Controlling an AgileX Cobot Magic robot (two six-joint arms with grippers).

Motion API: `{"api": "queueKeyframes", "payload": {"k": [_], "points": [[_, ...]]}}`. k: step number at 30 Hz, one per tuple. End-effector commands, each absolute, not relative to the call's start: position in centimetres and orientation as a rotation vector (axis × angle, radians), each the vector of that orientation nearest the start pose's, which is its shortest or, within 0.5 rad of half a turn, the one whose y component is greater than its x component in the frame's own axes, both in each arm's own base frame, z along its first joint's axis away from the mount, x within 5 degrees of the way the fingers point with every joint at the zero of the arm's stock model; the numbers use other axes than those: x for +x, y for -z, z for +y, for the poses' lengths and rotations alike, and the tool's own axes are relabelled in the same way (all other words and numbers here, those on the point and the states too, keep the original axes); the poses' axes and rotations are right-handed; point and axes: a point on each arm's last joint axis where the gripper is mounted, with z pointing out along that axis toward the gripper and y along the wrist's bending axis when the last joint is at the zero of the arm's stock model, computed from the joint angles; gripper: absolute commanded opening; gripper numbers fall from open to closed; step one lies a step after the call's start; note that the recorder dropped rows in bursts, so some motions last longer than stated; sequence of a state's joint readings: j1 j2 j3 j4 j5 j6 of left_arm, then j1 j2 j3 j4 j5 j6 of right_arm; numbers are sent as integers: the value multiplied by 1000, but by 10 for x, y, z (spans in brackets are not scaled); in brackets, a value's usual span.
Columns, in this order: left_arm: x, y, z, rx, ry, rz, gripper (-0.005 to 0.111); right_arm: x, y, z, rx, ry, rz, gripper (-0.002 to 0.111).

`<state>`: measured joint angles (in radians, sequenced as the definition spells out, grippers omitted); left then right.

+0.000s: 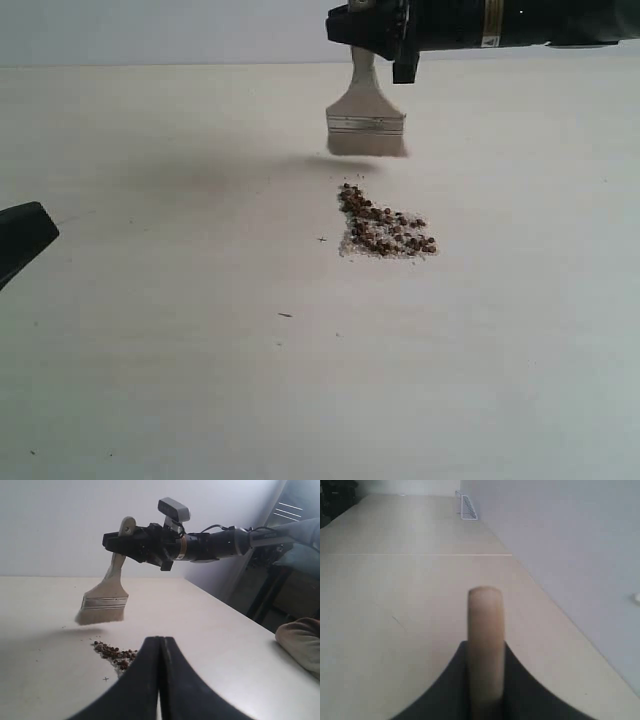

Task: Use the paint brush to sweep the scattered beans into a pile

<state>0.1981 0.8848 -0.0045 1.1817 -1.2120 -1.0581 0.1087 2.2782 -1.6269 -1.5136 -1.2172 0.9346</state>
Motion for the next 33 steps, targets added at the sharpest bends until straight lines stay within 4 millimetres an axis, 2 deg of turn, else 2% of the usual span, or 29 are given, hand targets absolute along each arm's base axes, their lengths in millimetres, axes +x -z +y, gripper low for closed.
{"api": "queueKeyframes", "payload": {"k": [1,8,10,17,25,29,33], "points": [[101,-203,-60,396,942,1592,0,455,-178,139,-1189,-937,1355,0],[101,-203,-60,396,942,1592,0,456,-144,138,-1182,-1006,1455,0],[101,-203,-60,396,942,1592,0,456,-139,138,-1166,-1029,1481,0],[101,-203,-60,396,942,1592,0,451,-139,138,-1126,-1143,1649,0],[101,-203,-60,396,942,1592,0,446,-134,136,-1130,-1199,1781,0],[101,-203,-60,396,942,1592,0,447,-135,136,-1134,-1193,1770,0],[101,-203,-60,396,942,1592,0,449,-139,137,-1168,-1129,1651,0]]}}
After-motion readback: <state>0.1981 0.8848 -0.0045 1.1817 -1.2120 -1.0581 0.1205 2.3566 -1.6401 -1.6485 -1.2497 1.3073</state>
